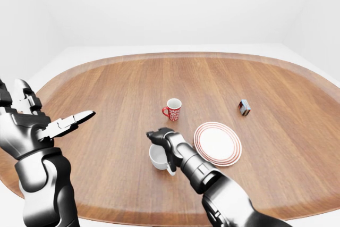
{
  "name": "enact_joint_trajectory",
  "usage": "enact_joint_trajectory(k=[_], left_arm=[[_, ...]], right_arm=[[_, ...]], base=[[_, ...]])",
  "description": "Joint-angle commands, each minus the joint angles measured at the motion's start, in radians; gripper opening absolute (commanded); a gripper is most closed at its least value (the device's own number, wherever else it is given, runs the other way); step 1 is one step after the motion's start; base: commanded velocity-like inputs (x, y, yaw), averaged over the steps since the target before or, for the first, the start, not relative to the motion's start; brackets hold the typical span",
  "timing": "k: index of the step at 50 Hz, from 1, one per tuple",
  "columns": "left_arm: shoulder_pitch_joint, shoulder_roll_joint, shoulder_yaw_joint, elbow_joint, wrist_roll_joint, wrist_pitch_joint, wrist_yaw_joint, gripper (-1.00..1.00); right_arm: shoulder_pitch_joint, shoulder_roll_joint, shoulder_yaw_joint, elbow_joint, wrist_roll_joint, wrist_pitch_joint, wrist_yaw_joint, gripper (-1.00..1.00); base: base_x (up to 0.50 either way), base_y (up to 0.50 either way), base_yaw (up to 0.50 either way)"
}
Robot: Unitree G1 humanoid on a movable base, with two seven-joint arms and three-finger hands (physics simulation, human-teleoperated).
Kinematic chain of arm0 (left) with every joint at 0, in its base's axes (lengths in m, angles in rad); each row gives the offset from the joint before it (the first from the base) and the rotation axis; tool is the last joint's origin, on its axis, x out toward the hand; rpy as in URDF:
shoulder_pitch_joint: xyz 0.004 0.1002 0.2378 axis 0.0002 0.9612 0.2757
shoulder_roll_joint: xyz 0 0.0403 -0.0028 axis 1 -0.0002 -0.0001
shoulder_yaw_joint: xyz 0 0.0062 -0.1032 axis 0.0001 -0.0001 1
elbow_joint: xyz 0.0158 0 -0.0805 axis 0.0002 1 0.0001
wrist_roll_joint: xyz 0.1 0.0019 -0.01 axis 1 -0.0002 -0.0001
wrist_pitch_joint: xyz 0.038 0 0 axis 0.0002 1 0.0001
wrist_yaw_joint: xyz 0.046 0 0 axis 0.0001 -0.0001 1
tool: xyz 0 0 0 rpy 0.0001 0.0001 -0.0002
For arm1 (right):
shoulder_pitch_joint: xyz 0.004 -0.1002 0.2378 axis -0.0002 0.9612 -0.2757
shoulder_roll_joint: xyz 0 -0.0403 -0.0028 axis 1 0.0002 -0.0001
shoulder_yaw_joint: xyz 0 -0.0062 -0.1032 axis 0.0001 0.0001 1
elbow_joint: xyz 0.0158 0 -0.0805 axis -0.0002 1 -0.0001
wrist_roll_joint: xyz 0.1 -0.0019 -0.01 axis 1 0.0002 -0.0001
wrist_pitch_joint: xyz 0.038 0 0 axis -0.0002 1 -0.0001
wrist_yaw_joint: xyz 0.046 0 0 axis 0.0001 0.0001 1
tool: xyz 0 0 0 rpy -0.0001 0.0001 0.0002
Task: Put the white mug on the plate.
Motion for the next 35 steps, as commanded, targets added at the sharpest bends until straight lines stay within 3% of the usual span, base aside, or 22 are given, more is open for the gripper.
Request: enact_joint_trajectory(k=[1,23,24,25,26,27,35], left_arm=[[0.001,-0.002,-0.001,0.004,0.001,0.000,-0.002,1.00],[0.002,-0.003,-0.005,0.000,0.001,0.000,-0.001,1.00],[0.002,-0.003,-0.005,0.003,0.001,0.000,-0.001,1.00],[0.001,-0.003,-0.004,0.004,0.000,0.000,-0.002,1.00],[0.001,-0.003,-0.004,0.004,0.000,0.000,-0.002,1.00],[0.001,-0.002,-0.003,0.003,0.000,0.000,-0.001,1.00],[0.000,-0.002,-0.006,0.003,0.001,0.000,0.000,1.00]], right_arm=[[-0.020,0.004,-0.001,0.076,0.008,0.000,-0.036,1.00],[-0.025,0.006,-0.003,0.130,0.006,0.000,-0.069,1.00],[-0.026,0.006,-0.006,0.129,0.011,0.000,-0.073,0.66],[-0.029,0.004,-0.008,0.130,0.014,0.000,-0.077,-0.17],[-0.030,0.003,-0.009,0.134,0.015,0.000,-0.081,-0.78],[-0.031,0.002,-0.009,0.136,0.017,0.000,-0.082,-1.00],[-0.039,0.001,-0.007,0.127,0.021,0.000,-0.080,-1.00]], base=[[0.00,0.00,0.00],[0.00,0.00,0.00],[0.00,0.00,0.00],[0.00,0.00,0.00],[0.00,0.00,0.00],[0.00,0.00,0.00],[0.00,0.00,0.00]])
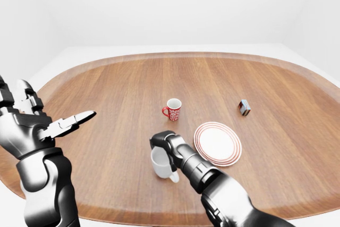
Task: Put the white mug on the plate.
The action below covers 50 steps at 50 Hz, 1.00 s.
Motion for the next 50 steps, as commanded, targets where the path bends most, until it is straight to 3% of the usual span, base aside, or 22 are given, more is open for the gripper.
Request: enact_joint_trajectory(k=[1,8,16,24,32,39,50], left_arm=[[-0.001,0.000,-0.003,-0.001,0.001,0.000,0.001,1.00],[0.002,-0.002,-0.004,0.002,0.003,0.000,-0.001,1.00],[0.003,-0.004,-0.004,0.003,0.005,0.000,-0.002,1.00],[0.000,-0.002,-0.004,0.004,0.006,0.000,0.000,1.00],[0.000,-0.003,-0.007,0.003,0.009,0.000,0.000,1.00],[0.001,-0.005,-0.009,-0.002,0.011,0.000,-0.001,1.00],[-0.001,-0.003,-0.008,-0.007,0.012,0.000,0.000,1.00]], right_arm=[[-0.012,-0.005,-0.004,0.009,-0.019,0.000,0.004,-1.00],[-0.014,-0.009,-0.008,0.002,-0.010,0.000,-0.007,-1.00],[-0.076,-0.087,-0.037,-0.017,0.011,0.000,0.012,-1.00],[-0.186,-0.246,-0.086,-0.077,0.026,0.000,0.094,-1.00],[-0.276,-0.394,-0.133,-0.059,0.030,0.000,0.112,-1.00],[-0.297,-0.503,-0.171,0.031,0.058,0.000,0.025,-1.00],[-0.254,-0.590,-0.218,0.109,0.173,0.000,-0.136,-1.00]], base=[[0.00,0.00,0.00],[0.00,0.00,0.00],[0.00,0.00,0.00],[0.00,0.00,0.00],[0.00,0.00,0.00],[0.00,0.00,0.00],[0.00,0.00,0.00]])
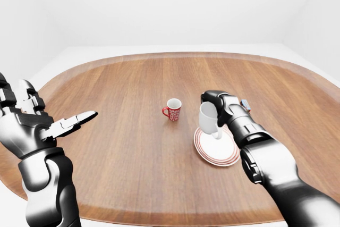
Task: Put the white mug on the plate.
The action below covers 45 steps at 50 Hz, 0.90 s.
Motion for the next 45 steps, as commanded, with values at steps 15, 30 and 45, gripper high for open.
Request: enact_joint_trajectory(k=[15,30,45], left_arm=[[-0.002,0.000,-0.002,0.000,0.003,0.000,0.001,1.00],[0.000,-0.002,-0.005,-0.004,0.005,0.000,0.000,1.00],[0.003,-0.007,-0.008,-0.004,0.008,0.000,-0.002,1.00]], right_arm=[[0.077,-0.156,-0.084,0.100,0.205,0.000,-0.343,-1.00],[0.149,-0.120,-0.087,0.118,0.230,0.000,-0.405,-1.00],[0.189,-0.081,-0.095,0.127,0.241,0.000,-0.453,-1.00]], base=[[0.00,0.00,0.00],[0.00,0.00,0.00],[0.00,0.00,0.00]])
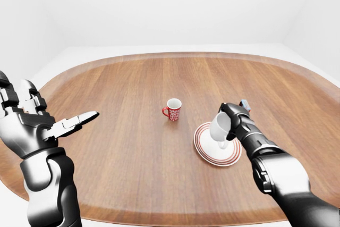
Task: Put the white mug on the plate.
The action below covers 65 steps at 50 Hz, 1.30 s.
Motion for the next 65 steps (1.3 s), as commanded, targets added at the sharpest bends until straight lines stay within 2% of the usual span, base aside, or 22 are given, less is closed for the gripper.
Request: enact_joint_trajectory(k=[1,23,59,63,64,65], left_arm=[[0.001,-0.002,0.000,-0.003,0.001,0.000,-0.001,1.00],[-0.001,-0.001,-0.002,0.004,0.001,0.000,-0.001,1.00],[0.002,-0.003,-0.004,-0.003,0.007,0.000,-0.001,1.00],[0.002,-0.003,-0.003,-0.001,0.006,0.000,-0.002,1.00],[0.002,-0.003,-0.004,-0.001,0.007,0.000,-0.002,1.00],[0.002,-0.004,-0.004,0.001,0.007,0.000,-0.002,1.00]], right_arm=[[0.030,0.026,-0.009,0.006,0.012,0.000,-0.057,-1.00],[0.094,0.040,0.001,0.015,-0.033,0.000,-0.093,-1.00],[0.114,0.038,0.000,0.017,-0.051,0.000,-0.087,-1.00],[0.113,0.037,0.000,0.016,-0.051,0.000,-0.090,-0.82],[0.115,0.038,0.000,0.017,-0.051,0.000,-0.087,-0.54],[0.115,0.038,-0.001,0.016,-0.050,0.000,-0.087,-0.35]], base=[[0.00,0.00,0.00],[0.00,0.00,0.00],[0.00,0.00,0.00],[0.00,0.00,0.00],[0.00,0.00,0.00],[0.00,0.00,0.00]])
